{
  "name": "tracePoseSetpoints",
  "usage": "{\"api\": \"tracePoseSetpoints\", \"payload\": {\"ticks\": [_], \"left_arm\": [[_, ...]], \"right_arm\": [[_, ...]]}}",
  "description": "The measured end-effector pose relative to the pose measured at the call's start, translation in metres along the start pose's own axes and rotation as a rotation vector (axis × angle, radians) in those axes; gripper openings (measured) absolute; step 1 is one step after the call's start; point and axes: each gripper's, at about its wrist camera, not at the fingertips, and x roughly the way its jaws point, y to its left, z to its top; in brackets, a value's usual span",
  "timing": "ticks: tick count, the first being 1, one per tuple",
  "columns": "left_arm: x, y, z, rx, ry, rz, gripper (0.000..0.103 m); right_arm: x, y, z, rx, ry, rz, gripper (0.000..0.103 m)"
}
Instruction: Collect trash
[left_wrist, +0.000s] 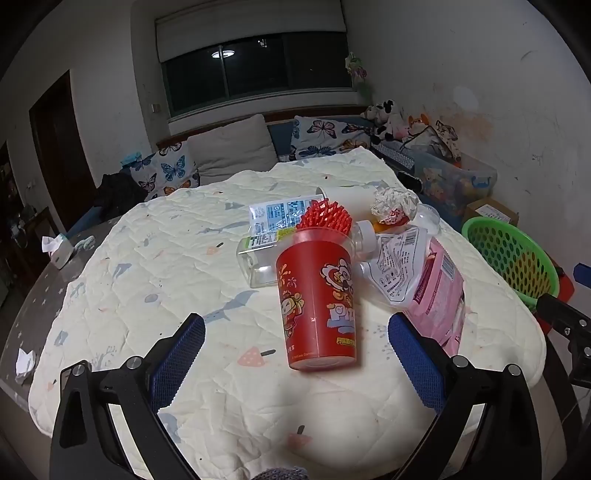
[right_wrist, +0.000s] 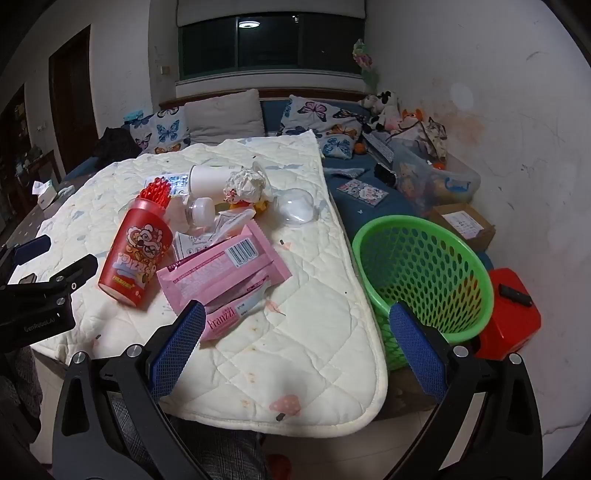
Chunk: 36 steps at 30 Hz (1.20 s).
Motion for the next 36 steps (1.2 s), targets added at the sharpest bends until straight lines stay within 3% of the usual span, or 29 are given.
{"api": "tracePoseSetpoints", "payload": {"ticks": [36], "left_arm": [[0.0043,-0.007,-0.0045,-0.008,0.012,-0.008,0.096]], "right_arm": [[0.0025,0.0018,-0.0028,-0.004,0.005,0.001,0.099]]}}
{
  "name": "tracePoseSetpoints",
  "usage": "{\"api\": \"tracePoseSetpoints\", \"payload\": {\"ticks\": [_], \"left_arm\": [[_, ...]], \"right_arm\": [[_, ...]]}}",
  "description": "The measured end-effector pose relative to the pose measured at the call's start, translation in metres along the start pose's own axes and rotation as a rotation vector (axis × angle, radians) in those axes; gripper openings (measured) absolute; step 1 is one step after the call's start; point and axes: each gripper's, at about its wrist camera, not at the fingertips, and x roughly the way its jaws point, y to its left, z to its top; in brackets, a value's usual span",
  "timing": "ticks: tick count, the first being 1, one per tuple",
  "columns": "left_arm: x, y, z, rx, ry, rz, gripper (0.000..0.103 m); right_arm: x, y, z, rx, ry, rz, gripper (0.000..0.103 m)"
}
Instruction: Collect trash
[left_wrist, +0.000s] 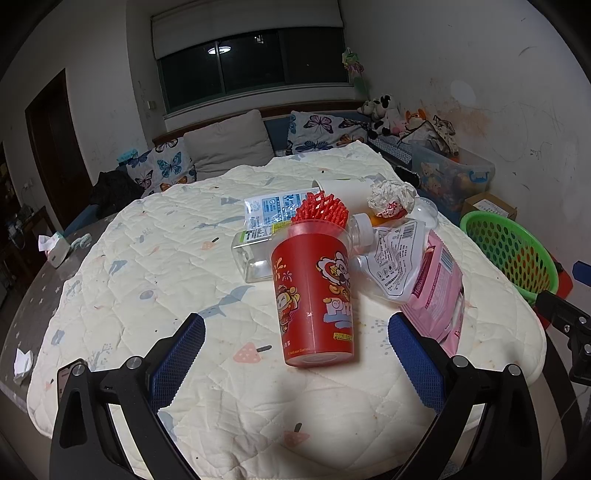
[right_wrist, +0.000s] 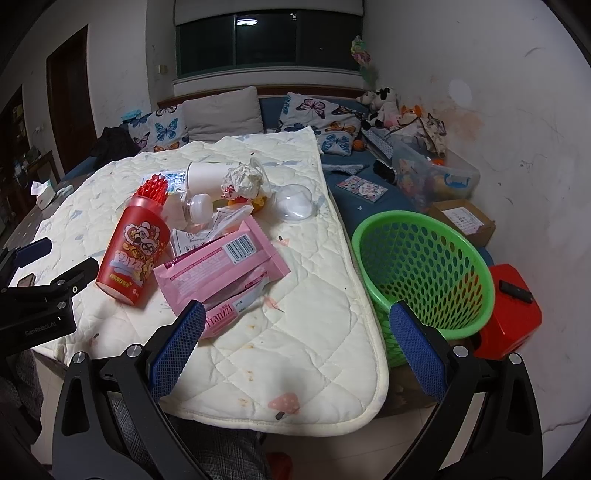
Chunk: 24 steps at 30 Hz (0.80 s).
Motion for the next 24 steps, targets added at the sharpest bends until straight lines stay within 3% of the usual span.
{"api": "tracePoseSetpoints", "payload": {"ticks": [24], "left_arm": [[0.0024,0.0021,0.0002,0.004,0.005,-0.003,0.096]], "right_arm": [[0.0026,-0.0017,-0.0004,0.001,0.009,0.002,0.099]]}}
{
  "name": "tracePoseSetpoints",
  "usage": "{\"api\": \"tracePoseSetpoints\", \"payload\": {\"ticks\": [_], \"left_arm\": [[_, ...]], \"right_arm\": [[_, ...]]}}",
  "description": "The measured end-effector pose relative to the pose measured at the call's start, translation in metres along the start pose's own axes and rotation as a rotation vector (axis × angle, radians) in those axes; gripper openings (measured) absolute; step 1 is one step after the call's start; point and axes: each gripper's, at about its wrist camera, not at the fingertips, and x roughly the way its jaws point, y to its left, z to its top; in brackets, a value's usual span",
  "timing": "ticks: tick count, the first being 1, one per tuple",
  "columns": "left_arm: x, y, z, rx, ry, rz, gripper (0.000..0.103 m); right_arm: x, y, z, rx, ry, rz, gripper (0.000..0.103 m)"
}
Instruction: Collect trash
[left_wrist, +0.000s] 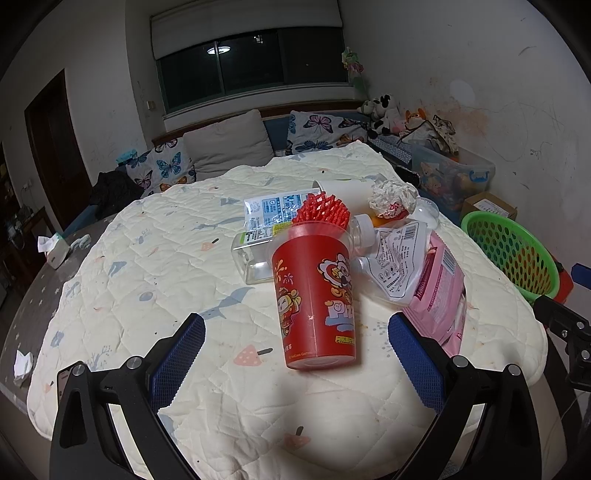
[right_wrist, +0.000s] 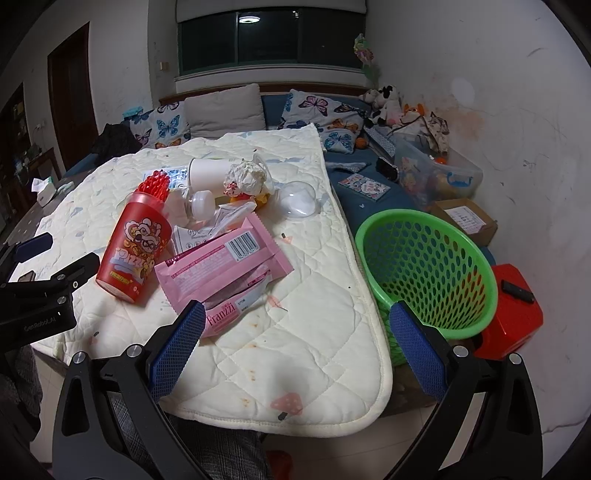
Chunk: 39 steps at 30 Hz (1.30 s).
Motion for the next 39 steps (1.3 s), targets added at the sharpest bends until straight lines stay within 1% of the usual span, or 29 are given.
{"api": "tracePoseSetpoints", "payload": {"ticks": [13,20,25,29,37,39], "left_arm": [[0.001,0.001,0.0,-0.003,0.001,0.002,0.096],[0.007,0.012,0.0,-0.022,0.006,0.013,0.096],[0.008,0.022,0.006,-0.033,0.009,0.02,0.096],[0.011,0.027,0.008,-0.037,0.013,0.023,0.096],[0.017,0.03,0.006,-0.032,0.017,0.011,0.096],[0.019,0.031,0.005,-0.032,0.019,0.007,0.096]], "right_arm": [[0.009,0.005,0.001,-0.007,0.016,0.004,0.099],[0.02,0.004,0.005,-0.007,0.039,0.029,0.099],[0.031,0.001,0.009,0.033,0.076,0.103,0.098],[0.044,-0.003,0.013,0.097,0.123,0.173,0.098],[0.071,-0.009,0.023,0.285,0.226,0.323,0.099],[0.079,-0.011,0.024,0.328,0.251,0.341,0.099]]}}
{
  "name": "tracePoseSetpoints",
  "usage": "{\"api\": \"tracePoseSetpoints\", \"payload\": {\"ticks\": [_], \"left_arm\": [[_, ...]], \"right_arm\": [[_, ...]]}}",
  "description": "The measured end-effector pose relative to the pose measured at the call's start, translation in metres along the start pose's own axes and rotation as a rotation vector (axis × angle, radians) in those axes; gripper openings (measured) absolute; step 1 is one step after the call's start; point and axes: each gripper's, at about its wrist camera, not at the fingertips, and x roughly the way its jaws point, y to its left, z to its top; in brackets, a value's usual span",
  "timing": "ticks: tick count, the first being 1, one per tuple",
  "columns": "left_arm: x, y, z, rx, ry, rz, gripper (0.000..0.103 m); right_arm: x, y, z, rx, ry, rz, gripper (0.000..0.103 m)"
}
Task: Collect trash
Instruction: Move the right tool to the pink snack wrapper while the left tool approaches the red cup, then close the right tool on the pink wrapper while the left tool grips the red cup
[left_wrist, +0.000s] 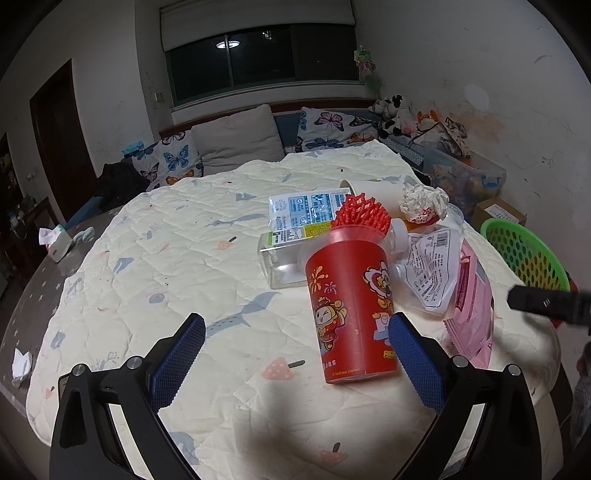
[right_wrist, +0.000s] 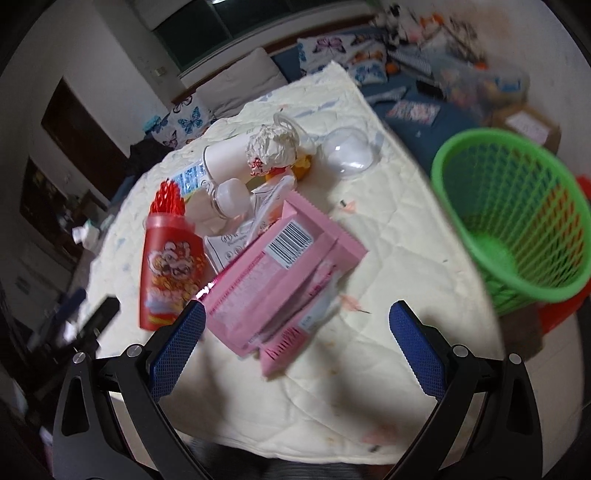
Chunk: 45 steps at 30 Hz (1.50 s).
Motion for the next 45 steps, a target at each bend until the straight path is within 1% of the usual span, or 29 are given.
{"api": "tracePoseSetpoints", "payload": {"ticks": [6,11,14,19,21,23,24,26,28,36,40,41,42,43,45], "left_arm": [[0.004,0.007,0.0,-0.01,0.009,-0.011,0.096],[0.008,0.011,0.002,-0.017,0.012,-0.017,0.096],[0.012,0.015,0.002,-0.03,0.024,-0.026,0.096],[0.019,0.016,0.007,-0.039,0.042,-0.034,0.096],[0.022,0.016,0.008,-0.043,0.047,-0.039,0.096],[0.026,0.016,0.011,-0.055,0.058,-0.059,0.096],[0.028,0.016,0.013,-0.058,0.062,-0.067,0.096],[0.033,0.013,0.016,-0.06,0.074,-0.084,0.096],[0.038,0.01,0.02,-0.064,0.089,-0.105,0.096],[0.065,-0.002,0.028,-0.074,0.155,-0.169,0.095],[0.076,-0.006,0.029,-0.075,0.183,-0.182,0.094],[0.078,-0.007,0.029,-0.073,0.186,-0.184,0.093],[0.079,-0.007,0.028,-0.072,0.19,-0.19,0.087],[0.081,-0.008,0.028,-0.078,0.198,-0.21,0.084],[0.084,-0.009,0.029,-0.087,0.206,-0.227,0.081]], "right_arm": [[0.019,-0.008,0.01,0.117,0.073,0.092,0.098],[0.033,-0.011,0.015,0.164,0.098,0.095,0.098],[0.041,-0.014,0.016,0.192,0.118,0.111,0.098],[0.046,-0.016,0.018,0.211,0.115,0.115,0.096],[0.048,-0.016,0.021,0.202,0.109,0.111,0.09],[0.047,-0.016,0.02,0.198,0.107,0.122,0.082],[0.049,-0.017,0.021,0.195,0.108,0.125,0.081],[0.048,-0.017,0.02,0.188,0.102,0.135,0.076],[0.042,-0.017,0.018,0.177,0.092,0.147,0.075],[0.023,-0.019,0.018,0.12,0.029,0.113,0.073],[0.025,-0.019,0.021,0.106,0.031,0.09,0.073],[0.029,-0.019,0.021,0.102,0.042,0.084,0.073],[0.031,-0.02,0.02,0.101,0.052,0.087,0.074],[0.032,-0.02,0.021,0.101,0.055,0.087,0.074],[0.034,-0.019,0.019,0.092,0.055,0.08,0.073]]}}
